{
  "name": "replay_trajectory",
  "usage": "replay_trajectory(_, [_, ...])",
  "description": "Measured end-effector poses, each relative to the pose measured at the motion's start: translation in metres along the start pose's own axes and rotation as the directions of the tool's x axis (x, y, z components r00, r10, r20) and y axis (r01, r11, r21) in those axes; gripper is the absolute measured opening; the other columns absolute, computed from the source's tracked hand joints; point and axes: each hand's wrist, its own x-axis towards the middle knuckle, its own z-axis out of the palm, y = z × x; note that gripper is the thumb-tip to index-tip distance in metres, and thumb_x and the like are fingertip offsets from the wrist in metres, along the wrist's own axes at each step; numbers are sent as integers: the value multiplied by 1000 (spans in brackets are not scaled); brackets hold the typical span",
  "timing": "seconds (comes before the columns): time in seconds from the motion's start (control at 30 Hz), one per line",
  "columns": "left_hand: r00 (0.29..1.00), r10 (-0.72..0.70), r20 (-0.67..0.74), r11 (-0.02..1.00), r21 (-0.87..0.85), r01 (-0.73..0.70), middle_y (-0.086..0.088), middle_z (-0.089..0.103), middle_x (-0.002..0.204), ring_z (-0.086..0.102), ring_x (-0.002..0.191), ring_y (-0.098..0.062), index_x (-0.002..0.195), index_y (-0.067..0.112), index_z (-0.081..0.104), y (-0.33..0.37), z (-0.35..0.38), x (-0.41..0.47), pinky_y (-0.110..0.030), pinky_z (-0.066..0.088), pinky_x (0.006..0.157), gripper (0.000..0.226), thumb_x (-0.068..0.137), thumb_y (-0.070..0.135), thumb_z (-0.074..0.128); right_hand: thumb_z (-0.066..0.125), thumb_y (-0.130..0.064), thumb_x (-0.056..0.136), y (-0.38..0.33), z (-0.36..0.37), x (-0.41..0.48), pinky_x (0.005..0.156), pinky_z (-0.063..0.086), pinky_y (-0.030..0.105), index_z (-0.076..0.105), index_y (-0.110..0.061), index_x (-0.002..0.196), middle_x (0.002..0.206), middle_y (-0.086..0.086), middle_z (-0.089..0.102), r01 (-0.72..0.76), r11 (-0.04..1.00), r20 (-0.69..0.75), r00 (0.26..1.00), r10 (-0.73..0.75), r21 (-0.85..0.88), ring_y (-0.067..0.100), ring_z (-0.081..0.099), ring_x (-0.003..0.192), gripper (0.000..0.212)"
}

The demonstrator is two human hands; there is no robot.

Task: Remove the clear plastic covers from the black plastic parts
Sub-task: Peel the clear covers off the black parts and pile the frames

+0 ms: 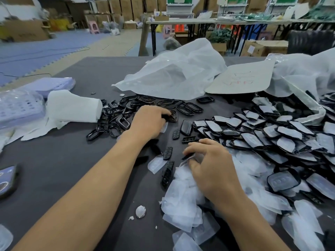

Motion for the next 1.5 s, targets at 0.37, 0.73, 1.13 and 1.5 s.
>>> replay_trajectory(0.37, [898, -318, -303, 781, -622, 67, 31, 70, 72, 71, 78, 0, 122, 29, 75, 27, -13, -81, -16, 54, 84, 34, 88, 24, 76, 74, -9, 93, -11, -17, -2, 60, 52, 21, 79, -27, 98, 79, -7, 78, -62, 811, -133, 977, 170, 582, 6, 66, 60, 20])
replay_trajectory(0.73, [855, -519, 5, 228, -963, 144, 8, 81, 96, 78, 87, -13, 105, 37, 78, 59, -25, -161, -21, 60, 67, 39, 88, 2, 74, 70, -2, 93, -32, -18, -13, 43, 40, 19, 75, -11, 76, 61, 10, 69, -157, 611, 70, 984, 165, 776, 14, 50, 42, 20])
replay_trajectory(1.13, [835, -526, 165, -190, -979, 74, -3, 81, 92, 78, 78, -12, 107, 10, 72, 58, -29, -143, -21, 58, 58, 29, 88, -12, 69, 64, 13, 92, -32, -6, -10, 53, 57, 26, 66, 1, 105, 72, 18, 73, -247, 499, 180, 967, 181, 831, 22, 67, 54, 17])
replay_trajectory(1.5, [909, -416, -6, 62, -998, 22, -1, 82, 97, 78, 85, -10, 107, 23, 78, 58, -29, -147, -16, 56, 64, 40, 87, -11, 71, 68, 10, 86, -34, -5, -9, 68, 53, 17, 81, -16, 79, 76, 0, 78, -128, 696, 70, 991, 111, 706, 7, 68, 69, 30])
